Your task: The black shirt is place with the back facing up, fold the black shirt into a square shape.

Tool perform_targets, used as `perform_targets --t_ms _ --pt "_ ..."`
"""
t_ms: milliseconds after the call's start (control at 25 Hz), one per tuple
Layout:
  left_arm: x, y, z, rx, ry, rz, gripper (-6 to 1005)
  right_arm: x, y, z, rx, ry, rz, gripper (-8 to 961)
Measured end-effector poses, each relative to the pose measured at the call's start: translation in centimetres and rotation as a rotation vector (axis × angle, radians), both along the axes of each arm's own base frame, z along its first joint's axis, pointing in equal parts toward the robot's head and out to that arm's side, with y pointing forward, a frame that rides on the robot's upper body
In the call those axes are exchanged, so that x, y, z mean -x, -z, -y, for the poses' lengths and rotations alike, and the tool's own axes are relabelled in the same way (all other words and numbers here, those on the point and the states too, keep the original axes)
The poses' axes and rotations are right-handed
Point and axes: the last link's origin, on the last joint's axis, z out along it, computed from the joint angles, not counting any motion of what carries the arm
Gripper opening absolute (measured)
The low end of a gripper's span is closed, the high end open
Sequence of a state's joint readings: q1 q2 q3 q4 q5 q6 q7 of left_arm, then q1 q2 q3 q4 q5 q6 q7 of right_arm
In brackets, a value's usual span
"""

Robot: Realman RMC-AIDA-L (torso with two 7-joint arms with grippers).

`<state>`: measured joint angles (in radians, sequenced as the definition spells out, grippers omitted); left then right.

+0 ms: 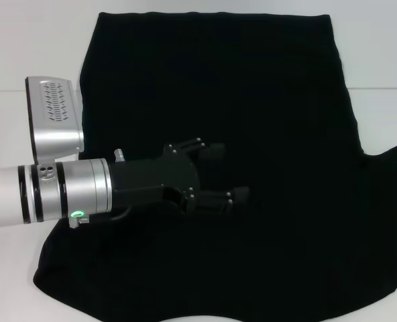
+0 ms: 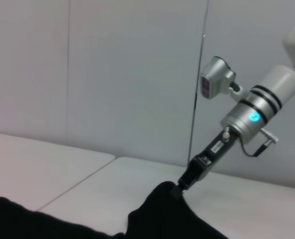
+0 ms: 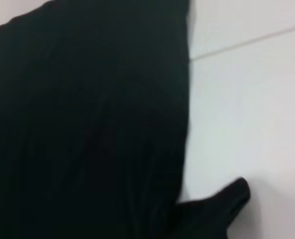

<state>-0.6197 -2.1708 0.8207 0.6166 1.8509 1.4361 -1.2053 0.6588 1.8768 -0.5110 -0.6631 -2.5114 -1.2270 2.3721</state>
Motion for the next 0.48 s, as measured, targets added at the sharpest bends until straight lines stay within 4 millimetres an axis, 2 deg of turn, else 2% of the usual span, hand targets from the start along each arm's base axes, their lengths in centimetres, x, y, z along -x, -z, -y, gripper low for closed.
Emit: perform_targets --t_ms 280,480 --pt "-0.3 -0.3 0.1 0.004 0.000 0.033 950 1.5 0.2 -1.0 0.016 -0.055 0.006 38" --pt "-0.2 -0.3 0.1 0.004 -0.003 0.035 950 3.7 1.4 -1.5 0.092 -0.127 -0.018 37"
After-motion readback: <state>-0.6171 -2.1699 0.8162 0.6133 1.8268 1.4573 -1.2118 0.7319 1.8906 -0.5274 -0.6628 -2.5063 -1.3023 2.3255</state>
